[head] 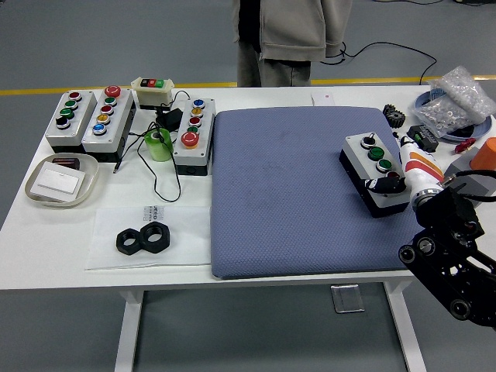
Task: Pick up the button,place it on the desk,press the button,press the button
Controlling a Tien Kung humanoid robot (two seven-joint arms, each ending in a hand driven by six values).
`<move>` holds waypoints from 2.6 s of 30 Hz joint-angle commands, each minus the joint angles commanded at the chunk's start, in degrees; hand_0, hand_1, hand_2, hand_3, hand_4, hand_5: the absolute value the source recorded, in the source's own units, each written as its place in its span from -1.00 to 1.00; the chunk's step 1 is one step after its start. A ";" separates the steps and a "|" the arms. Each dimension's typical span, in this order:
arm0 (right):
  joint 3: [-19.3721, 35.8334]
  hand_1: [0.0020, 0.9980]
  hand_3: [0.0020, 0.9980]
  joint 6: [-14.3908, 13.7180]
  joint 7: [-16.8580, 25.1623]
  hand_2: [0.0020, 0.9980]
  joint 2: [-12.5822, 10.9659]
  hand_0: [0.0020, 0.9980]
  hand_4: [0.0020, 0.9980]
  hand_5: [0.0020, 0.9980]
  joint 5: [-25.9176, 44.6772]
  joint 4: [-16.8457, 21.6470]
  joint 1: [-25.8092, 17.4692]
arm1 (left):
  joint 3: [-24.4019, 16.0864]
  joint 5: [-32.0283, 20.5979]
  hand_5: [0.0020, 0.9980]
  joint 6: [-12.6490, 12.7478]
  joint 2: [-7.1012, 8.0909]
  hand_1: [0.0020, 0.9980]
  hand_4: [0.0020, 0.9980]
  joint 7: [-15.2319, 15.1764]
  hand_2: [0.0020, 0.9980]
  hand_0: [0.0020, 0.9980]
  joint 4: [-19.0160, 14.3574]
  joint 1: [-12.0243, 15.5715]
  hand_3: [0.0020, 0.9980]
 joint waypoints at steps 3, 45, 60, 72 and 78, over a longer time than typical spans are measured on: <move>-0.52 0.51 0.79 1.73 -0.23 0.66 0.10 0.88 1.00 -0.55 0.02 -0.96 1.14 | 0.05 -0.14 1.00 -0.01 0.00 0.66 0.29 -0.01 0.76 0.43 0.00 -0.01 0.67; -12.56 -0.29 0.18 4.29 1.82 -0.13 -7.36 -0.34 0.65 -0.86 -0.25 -3.74 5.90 | 0.13 -0.41 1.00 -0.10 -0.05 0.65 0.29 0.00 0.76 0.43 0.02 -0.29 0.66; -18.11 -0.32 0.13 1.69 13.04 -0.16 -16.39 -0.37 0.63 -0.85 4.57 5.75 6.06 | -1.00 1.09 1.00 0.09 -0.26 0.65 0.29 0.48 0.76 0.45 0.09 0.42 0.66; -20.81 -0.33 0.09 3.73 37.25 -0.18 -23.08 -0.42 0.76 -1.00 8.16 10.50 8.87 | -0.65 0.49 1.00 0.04 -0.25 0.65 0.29 0.40 0.76 0.46 0.14 0.13 0.66; -21.85 -0.33 0.07 4.66 47.93 -0.14 -23.97 -0.43 0.71 -1.00 8.80 9.35 10.25 | -0.48 0.22 1.00 0.04 -0.31 0.65 0.29 0.32 0.76 0.46 0.13 -0.03 0.66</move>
